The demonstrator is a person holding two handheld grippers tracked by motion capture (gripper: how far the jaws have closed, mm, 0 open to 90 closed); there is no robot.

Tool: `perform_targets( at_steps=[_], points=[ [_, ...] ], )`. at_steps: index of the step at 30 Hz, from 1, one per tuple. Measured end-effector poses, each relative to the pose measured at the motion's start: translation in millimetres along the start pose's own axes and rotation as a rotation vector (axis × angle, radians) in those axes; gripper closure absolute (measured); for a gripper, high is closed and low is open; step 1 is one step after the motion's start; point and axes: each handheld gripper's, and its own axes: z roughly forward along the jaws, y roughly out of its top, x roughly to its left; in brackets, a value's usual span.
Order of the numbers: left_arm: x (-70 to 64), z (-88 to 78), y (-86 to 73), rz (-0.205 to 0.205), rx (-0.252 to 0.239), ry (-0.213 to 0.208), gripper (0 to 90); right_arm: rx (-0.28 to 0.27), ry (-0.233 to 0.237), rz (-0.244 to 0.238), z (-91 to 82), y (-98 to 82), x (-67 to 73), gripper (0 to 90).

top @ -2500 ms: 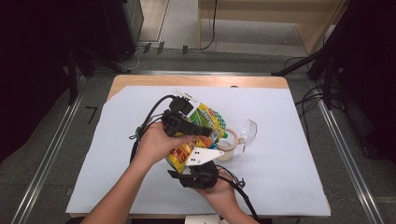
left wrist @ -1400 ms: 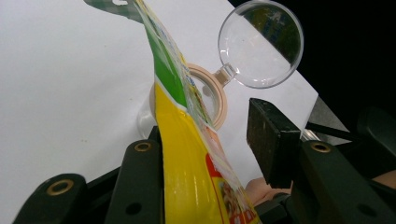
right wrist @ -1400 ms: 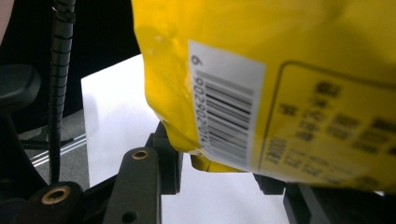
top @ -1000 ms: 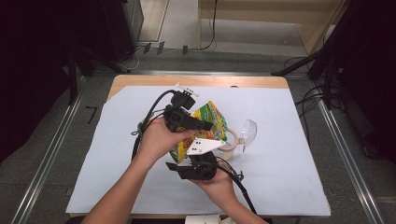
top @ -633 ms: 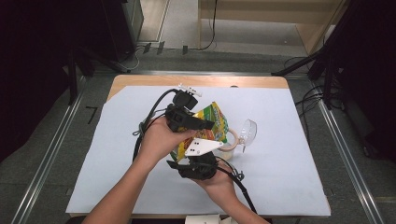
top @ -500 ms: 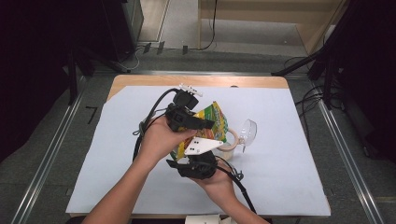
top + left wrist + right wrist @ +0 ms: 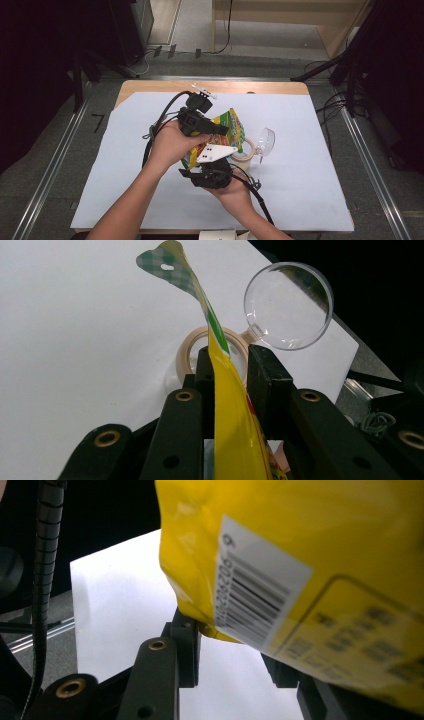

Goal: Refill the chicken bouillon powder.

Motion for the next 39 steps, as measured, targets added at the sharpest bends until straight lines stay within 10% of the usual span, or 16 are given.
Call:
perform_targets(
  at_steps=[39],
  points=[
    [-10.9, 1.0, 4.2, 0.034, -0.009, 0.002, 78.5, -0.037, -0.006, 0.031, -2.7, -1.9, 1.4, 66.1]
  ],
)
